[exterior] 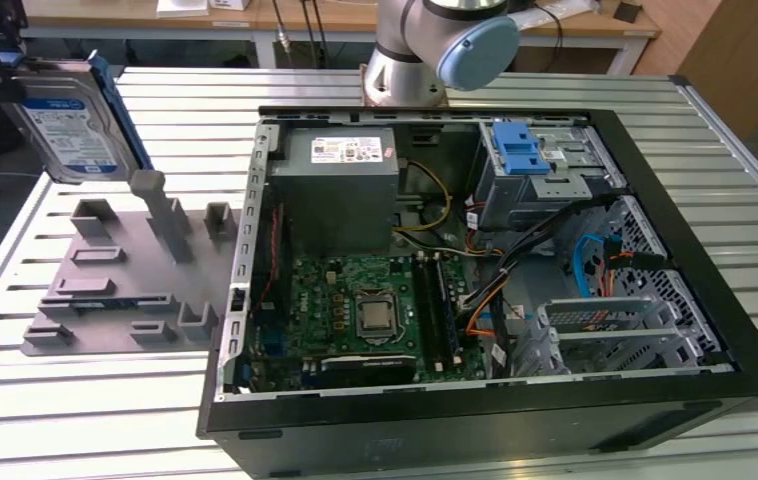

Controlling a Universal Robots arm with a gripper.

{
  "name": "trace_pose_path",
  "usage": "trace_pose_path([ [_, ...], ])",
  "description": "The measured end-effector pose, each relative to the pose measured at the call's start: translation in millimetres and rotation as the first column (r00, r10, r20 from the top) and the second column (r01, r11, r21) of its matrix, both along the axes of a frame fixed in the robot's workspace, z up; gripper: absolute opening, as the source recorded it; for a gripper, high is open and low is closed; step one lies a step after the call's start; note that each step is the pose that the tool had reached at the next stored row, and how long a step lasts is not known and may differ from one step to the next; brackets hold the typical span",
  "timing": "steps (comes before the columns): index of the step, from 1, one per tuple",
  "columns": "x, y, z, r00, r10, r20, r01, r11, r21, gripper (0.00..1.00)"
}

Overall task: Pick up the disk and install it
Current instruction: 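Pick up the disk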

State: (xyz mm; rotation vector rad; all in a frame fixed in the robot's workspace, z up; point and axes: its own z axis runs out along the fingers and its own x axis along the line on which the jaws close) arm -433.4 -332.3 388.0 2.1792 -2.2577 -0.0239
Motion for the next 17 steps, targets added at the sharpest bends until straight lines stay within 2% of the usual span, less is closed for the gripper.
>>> trace_pose_path([
  [17,0.0,0.0,5.3,1.0000,0.000,0.0000,0.000,1.0000,0.0000,0.36],
])
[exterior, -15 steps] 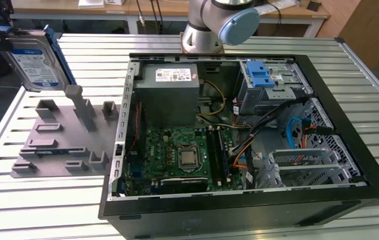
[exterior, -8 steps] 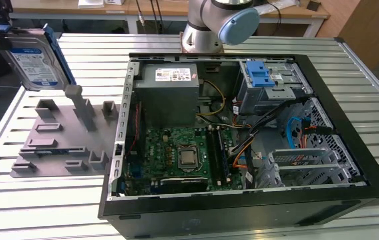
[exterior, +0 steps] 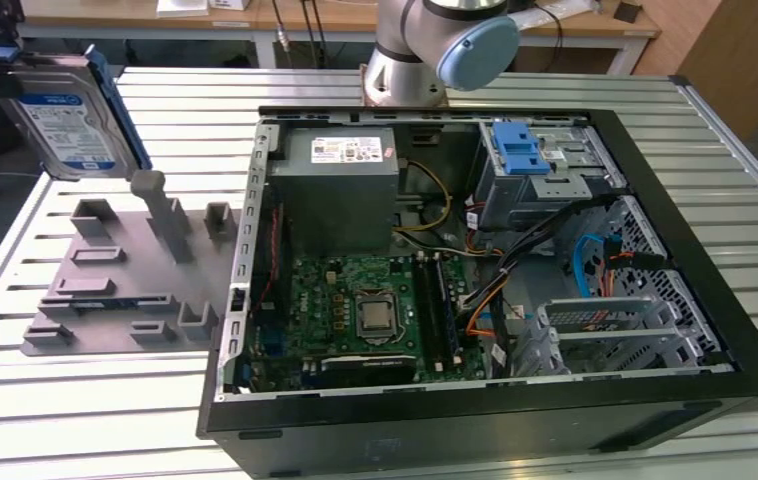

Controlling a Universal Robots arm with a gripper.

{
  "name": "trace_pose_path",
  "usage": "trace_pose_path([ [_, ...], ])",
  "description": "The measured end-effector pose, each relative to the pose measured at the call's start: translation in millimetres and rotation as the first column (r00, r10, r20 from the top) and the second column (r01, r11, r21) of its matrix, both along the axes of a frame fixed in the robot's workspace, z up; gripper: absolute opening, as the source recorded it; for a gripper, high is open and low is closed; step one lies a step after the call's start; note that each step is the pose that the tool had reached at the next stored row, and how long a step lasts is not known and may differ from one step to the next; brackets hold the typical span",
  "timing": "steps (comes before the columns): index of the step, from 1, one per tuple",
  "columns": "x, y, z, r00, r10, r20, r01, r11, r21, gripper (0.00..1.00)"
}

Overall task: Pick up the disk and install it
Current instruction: 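Pick up the disk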

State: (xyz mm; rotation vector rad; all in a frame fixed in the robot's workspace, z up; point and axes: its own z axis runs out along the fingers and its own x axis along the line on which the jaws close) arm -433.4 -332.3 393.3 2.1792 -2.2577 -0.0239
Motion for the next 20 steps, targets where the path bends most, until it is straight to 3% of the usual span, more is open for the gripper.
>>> trace_pose_path([
  [12,0.0,0.0,5.6,1.0000,0.000,-0.0001,0.000,1.0000,0.0000,0.36],
  [20,0.0,0.0,17.5,1.0000,0.000,0.0000,0.000,1.0000,0.0000,0.36],
])
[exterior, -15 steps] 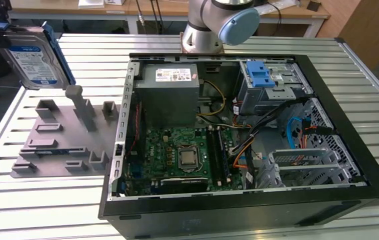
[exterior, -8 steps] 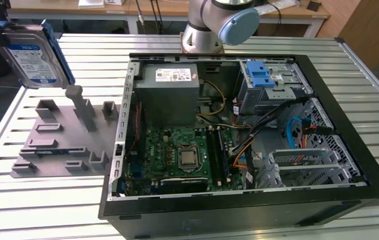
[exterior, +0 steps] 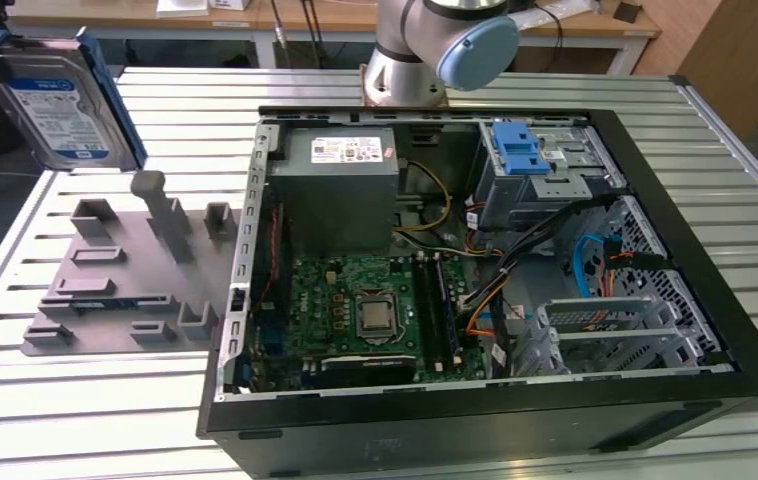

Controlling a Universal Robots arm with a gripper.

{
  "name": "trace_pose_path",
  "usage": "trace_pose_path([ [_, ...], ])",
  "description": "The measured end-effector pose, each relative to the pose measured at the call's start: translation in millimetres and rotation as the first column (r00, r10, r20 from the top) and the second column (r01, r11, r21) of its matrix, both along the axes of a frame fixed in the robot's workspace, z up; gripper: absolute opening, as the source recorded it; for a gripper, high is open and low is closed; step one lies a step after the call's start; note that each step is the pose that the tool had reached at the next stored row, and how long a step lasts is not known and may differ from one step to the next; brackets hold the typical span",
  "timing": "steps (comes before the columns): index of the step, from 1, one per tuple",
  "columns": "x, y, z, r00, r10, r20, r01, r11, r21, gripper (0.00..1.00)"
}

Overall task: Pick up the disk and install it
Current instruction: 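Pick up the disk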

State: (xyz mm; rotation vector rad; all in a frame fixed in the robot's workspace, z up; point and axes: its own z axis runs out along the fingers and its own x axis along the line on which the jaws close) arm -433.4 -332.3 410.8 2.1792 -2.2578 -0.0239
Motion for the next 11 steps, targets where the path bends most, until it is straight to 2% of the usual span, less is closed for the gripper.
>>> trace_pose_path([
  [11,0.0,0.0,15.3,1.0000,0.000,0.0000,0.000,1.0000,0.0000,0.36],
])
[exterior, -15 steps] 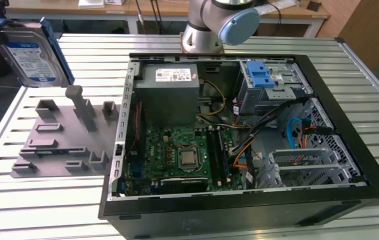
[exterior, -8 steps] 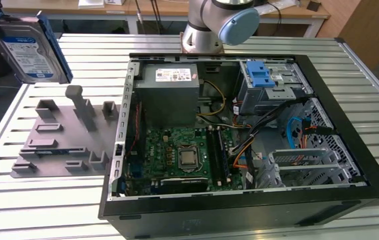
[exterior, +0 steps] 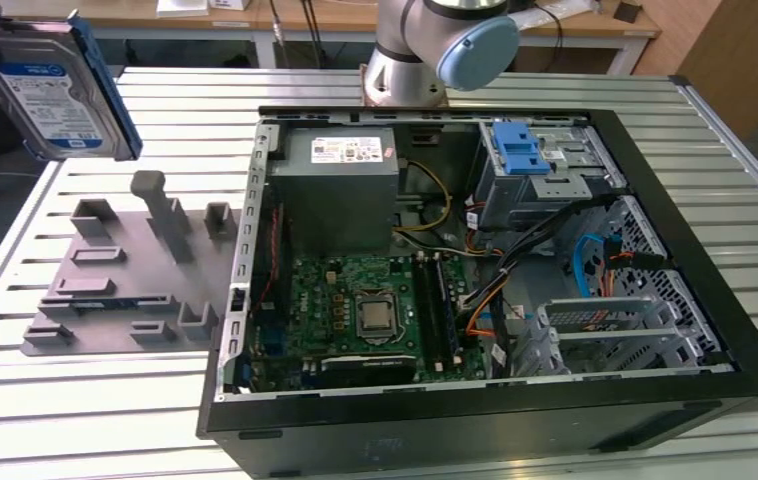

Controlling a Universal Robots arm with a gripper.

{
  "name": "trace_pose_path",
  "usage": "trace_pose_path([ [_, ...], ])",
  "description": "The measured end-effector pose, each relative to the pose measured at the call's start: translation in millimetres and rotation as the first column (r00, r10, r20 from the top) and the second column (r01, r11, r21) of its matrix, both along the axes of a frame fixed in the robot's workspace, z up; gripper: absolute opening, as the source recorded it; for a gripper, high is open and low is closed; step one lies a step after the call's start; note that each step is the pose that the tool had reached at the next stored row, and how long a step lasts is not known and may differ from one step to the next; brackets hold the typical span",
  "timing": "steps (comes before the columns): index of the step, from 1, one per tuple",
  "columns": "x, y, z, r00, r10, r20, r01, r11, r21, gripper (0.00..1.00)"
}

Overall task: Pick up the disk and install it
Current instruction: 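Pick up the disk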

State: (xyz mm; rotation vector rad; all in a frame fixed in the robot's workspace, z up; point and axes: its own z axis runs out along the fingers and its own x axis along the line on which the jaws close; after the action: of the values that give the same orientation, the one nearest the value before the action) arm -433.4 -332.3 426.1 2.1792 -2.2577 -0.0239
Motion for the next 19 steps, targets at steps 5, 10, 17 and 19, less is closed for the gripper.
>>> trace_pose_path([
  [5,0.0,0.0,6.6,1.0000,0.000,0.0001,0.000,1.0000,0.0001,0.36],
  [10,0.0,0.0,12.9,1.0000,0.000,0.0001,0.000,1.0000,0.0000,0.36],
  [17,0.0,0.0,21.6,1.0000,0.000,0.0000,0.000,1.0000,0.0000,0.36],
  [19,0.0,0.0,23.9,1.0000,0.000,0.0000,0.000,1.0000,0.0000,0.36],
])
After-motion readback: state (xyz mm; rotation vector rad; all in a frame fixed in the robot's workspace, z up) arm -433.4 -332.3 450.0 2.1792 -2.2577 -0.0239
